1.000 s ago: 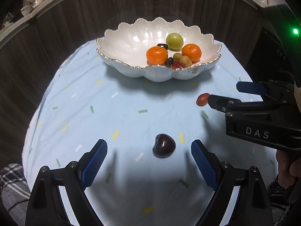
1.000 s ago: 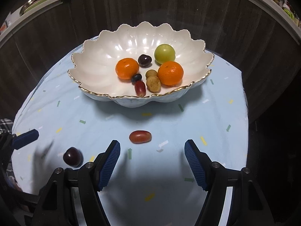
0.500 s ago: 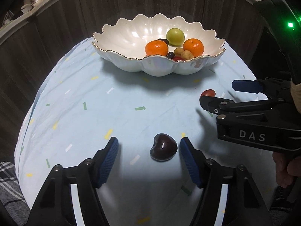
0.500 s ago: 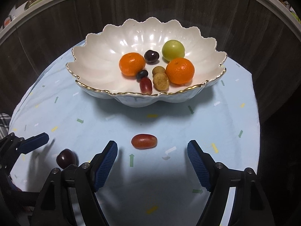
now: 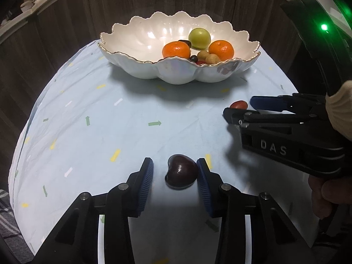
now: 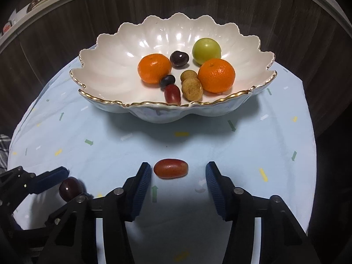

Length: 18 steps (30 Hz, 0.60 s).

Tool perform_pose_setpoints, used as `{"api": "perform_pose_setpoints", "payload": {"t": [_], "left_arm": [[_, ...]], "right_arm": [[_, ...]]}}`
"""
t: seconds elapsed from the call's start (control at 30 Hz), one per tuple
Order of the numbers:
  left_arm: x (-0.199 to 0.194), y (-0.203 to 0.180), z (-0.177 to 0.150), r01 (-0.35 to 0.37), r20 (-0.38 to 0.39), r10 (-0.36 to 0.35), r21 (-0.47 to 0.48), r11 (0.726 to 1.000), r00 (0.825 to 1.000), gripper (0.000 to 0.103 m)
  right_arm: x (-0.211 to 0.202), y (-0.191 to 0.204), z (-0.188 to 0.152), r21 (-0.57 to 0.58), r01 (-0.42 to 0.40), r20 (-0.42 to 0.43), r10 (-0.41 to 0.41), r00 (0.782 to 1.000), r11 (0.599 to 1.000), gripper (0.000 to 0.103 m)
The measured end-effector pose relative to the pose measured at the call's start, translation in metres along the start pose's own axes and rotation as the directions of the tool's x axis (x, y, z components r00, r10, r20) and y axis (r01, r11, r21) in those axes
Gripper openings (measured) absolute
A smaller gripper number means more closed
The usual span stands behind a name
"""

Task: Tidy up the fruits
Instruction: 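Lower the left gripper onto the dark red cherry while the right gripper approaches the red date, then close the left gripper on the cherry while the right gripper grasps the red date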

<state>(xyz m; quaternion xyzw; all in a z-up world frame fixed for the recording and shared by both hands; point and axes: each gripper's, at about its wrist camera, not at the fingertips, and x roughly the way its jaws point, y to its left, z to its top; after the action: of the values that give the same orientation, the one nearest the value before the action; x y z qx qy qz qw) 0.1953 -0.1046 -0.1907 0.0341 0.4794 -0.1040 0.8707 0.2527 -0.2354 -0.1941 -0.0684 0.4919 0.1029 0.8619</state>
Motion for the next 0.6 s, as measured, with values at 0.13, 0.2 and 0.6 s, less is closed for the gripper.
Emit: {"api": "perform_pose_setpoints", "payload": {"t": [0.13, 0.2, 0.6], "left_arm": [[-0.0004, -0.0011, 0.0003, 0.009, 0.001, -0.009, 0.004, 1.000, 1.000, 0.029], [-0.0005, -0.0018, 0.0007, 0.012, 0.001, -0.012, 0.008, 1.000, 1.000, 0.028], [-0.0034, 0.0018, 0.0028, 0.005, -0.001, -0.005, 0.000, 1.000, 1.000, 0.028]], "right_arm": [[-0.0011, 0.0000, 0.0004, 0.002, -0.005, 0.007, 0.004, 1.000, 1.000, 0.031], [-0.0014, 0.0000, 0.0003, 0.002, -0.011, 0.009, 0.011, 1.000, 1.000, 0.031], [-0.0067, 0.0027, -0.0021, 0.015, -0.027, -0.005, 0.027, 1.000, 1.000, 0.031]]}}
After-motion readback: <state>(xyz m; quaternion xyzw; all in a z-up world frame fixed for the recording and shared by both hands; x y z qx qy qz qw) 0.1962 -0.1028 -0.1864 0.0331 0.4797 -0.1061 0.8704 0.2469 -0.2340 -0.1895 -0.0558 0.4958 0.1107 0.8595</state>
